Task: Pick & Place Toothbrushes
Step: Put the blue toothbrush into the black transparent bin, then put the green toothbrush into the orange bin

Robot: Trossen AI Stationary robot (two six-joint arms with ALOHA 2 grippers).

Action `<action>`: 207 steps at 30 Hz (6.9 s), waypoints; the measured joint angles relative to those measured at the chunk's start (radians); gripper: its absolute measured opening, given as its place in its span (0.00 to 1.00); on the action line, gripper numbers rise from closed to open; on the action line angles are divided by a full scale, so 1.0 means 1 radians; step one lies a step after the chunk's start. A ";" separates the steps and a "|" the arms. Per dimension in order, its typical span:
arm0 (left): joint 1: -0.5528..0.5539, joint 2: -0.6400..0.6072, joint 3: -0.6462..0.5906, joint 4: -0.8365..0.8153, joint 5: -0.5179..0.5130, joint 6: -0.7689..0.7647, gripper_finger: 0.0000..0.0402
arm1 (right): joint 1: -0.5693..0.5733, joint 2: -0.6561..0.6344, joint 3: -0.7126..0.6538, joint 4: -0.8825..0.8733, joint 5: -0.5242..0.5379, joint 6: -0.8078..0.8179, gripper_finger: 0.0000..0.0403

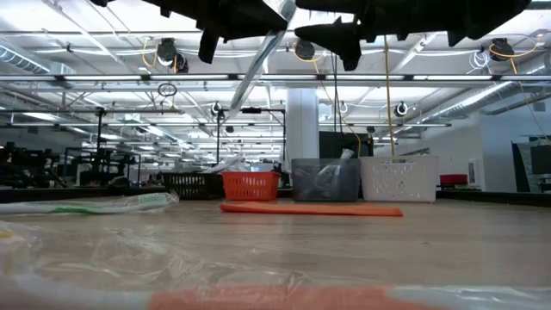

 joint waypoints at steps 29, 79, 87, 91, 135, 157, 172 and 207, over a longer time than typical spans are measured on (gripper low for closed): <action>0.000 0.000 0.000 -0.011 0.003 0.008 0.01 | 0.002 0.172 0.003 0.294 -0.046 -0.063 0.04; -0.008 -0.002 0.000 -0.201 0.027 -0.111 0.60 | -0.259 -0.141 0.004 -0.145 0.313 -0.085 0.04; -0.008 -0.002 0.000 -0.200 0.027 -0.111 0.60 | -0.365 -0.138 0.004 -0.162 0.320 -0.073 0.04; -0.008 -0.002 0.000 -0.200 0.027 -0.111 0.60 | -0.422 -0.119 0.004 -0.187 0.320 -0.070 0.04; -0.005 -0.002 0.000 -0.210 0.026 -0.092 0.60 | -0.660 -0.027 0.003 -0.441 0.131 0.032 0.08; -0.005 -0.002 0.000 -0.210 0.026 -0.092 0.60 | -0.658 -0.027 0.003 -0.459 0.108 -0.002 0.55; -0.030 -0.002 0.000 -0.457 0.028 -0.190 0.60 | -0.579 -0.027 -0.058 -0.383 -0.005 0.061 0.58; -0.161 0.139 0.000 -1.091 0.211 -0.616 0.59 | -0.005 -0.027 -0.124 -0.014 -0.071 0.045 0.56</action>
